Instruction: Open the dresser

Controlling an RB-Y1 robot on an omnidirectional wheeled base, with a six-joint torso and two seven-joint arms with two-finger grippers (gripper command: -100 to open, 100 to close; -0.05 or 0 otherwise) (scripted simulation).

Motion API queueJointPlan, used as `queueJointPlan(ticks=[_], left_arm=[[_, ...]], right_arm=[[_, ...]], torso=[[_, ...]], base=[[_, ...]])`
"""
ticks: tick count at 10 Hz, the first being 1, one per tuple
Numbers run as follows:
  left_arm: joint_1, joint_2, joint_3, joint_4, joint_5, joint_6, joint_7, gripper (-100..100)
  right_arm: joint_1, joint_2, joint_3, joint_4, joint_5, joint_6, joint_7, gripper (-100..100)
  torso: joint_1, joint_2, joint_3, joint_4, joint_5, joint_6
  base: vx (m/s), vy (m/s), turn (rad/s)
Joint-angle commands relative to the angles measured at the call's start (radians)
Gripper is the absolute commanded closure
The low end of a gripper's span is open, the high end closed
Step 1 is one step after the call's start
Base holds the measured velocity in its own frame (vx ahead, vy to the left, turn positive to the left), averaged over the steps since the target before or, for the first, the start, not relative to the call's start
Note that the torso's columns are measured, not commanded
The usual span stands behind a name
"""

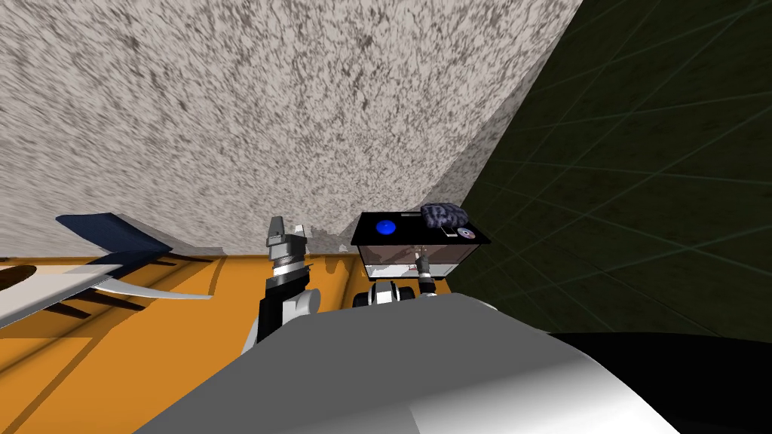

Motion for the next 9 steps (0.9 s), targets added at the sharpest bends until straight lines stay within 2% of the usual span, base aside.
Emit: queueJointPlan(ticks=[1, 2, 3, 4, 6, 8, 9], left_arm=[[0.000, 0.000, 0.000, 0.000, 0.000, 0.000, 0.000, 0], [0.000, 0.000, 0.000, 0.000, 0.000, 0.000, 0.000, 0], [0.000, 0.000, 0.000, 0.000, 0.000, 0.000, 0.000, 0], [0.000, 0.000, 0.000, 0.000, 0.000, 0.000, 0.000, 0], [0.000, 0.000, 0.000, 0.000, 0.000, 0.000, 0.000, 0], [0.000, 0.000, 0.000, 0.000, 0.000, 0.000, 0.000, 0], [0.000, 0.000, 0.000, 0.000, 0.000, 0.000, 0.000, 0]], right_arm=[[0.046, 0.013, 0.013, 0.006, 0.022, 0.046, -0.007, 100], [0.046, 0.013, 0.013, 0.006, 0.022, 0.046, -0.007, 100], [0.049, 0.006, 0.012, -0.013, 0.020, 0.040, 0.006, 100], [0.027, 0.023, 0.010, -0.037, 0.009, 0.023, -0.022, -100], [0.019, 0.029, 0.009, -0.048, 0.004, 0.017, -0.031, -100], [-0.006, 0.047, 0.006, -0.081, -0.010, -0.004, -0.058, -100], [-0.006, 0.047, 0.006, -0.081, -0.010, -0.004, -0.058, -100]], torso=[[0.000, -0.001, -0.001, 0.000, 0.000, 0.000], [0.000, -0.001, -0.001, 0.000, 0.000, 0.000], [0.000, 0.000, 0.000, 0.000, 0.000, -0.001], [0.000, 0.001, 0.000, 0.000, 0.000, 0.000], [-0.007, 0.004, 0.003, 0.001, -0.002, 0.000], [0.002, 0.000, 0.000, 0.000, 0.001, 0.000], [0.002, 0.000, 0.000, 0.000, 0.001, 0.000]], base=[[0.021, 0.000, -0.042], [0.015, -0.001, -0.011], [0.006, 0.000, 0.001], [-0.049, -0.085, 0.027], [-0.077, -0.144, 0.025], [-0.074, -0.100, 0.019], [-0.051, -0.081, 0.016]])
